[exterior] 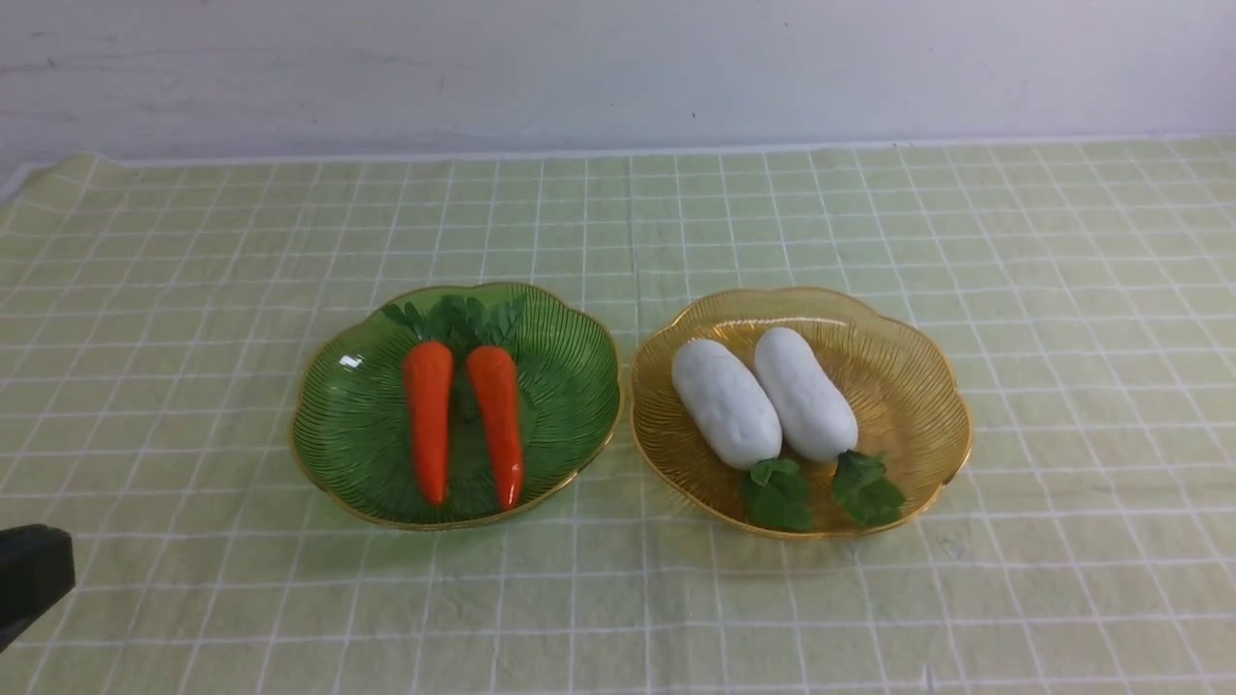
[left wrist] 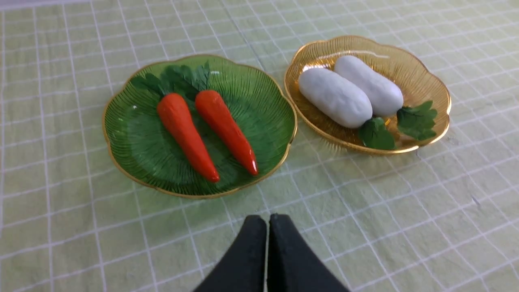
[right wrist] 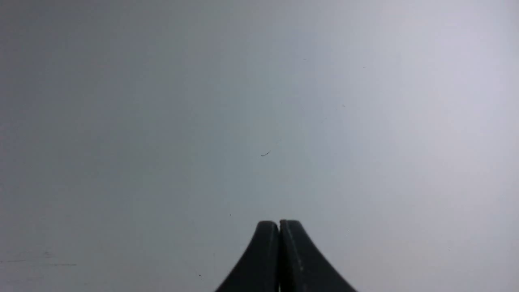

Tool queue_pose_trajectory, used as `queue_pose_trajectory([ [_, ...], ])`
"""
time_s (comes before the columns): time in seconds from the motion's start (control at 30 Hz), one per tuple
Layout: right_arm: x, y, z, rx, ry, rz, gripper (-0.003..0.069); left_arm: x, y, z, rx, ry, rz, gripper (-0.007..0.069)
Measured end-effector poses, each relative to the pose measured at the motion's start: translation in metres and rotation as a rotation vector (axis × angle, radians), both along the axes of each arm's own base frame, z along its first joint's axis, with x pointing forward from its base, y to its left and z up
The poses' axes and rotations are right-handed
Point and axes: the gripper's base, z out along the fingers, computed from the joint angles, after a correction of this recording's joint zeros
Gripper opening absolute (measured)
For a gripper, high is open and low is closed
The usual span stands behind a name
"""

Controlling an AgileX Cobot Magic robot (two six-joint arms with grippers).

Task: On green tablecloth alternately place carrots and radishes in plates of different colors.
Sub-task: 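Place the white radish on the plate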

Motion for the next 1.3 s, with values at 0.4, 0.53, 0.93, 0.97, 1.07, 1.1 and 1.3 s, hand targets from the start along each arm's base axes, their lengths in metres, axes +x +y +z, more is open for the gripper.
queue_pose_trajectory([
  [0.4, 0.000, 0.000, 0.000, 0.000, 0.001, 0.000, -0.0014, -0.015, 0.000, -0.026, -0.103, -0.046, -0.019, -0.0008],
  [0.53, 0.000, 0.000, 0.000, 0.000, 0.001, 0.000, -0.0014, -0.015, 0.000, -0.028, -0.095, -0.031, -0.022, -0.0008],
  [0.93, 0.000, 0.000, 0.000, 0.000, 0.002, 0.000, -0.0014, -0.008, 0.013, -0.079, 0.096, -0.291, 0.098, -0.0008],
  [0.97, 0.000, 0.000, 0.000, 0.000, 0.002, 0.000, -0.0014, -0.007, 0.015, -0.090, 0.106, -0.306, 0.128, -0.0008],
  [1.07, 0.000, 0.000, 0.000, 0.000, 0.001, 0.000, -0.0014, -0.003, 0.018, -0.120, 0.130, -0.314, 0.199, -0.0008],
  [1.1, 0.000, 0.000, 0.000, 0.000, 0.001, 0.000, -0.0014, -0.002, 0.019, -0.132, 0.138, -0.304, 0.221, -0.0008],
  [1.3, 0.000, 0.000, 0.000, 0.001, 0.001, 0.001, -0.0014, 0.002, 0.021, -0.166, 0.160, -0.238, 0.261, -0.0008],
])
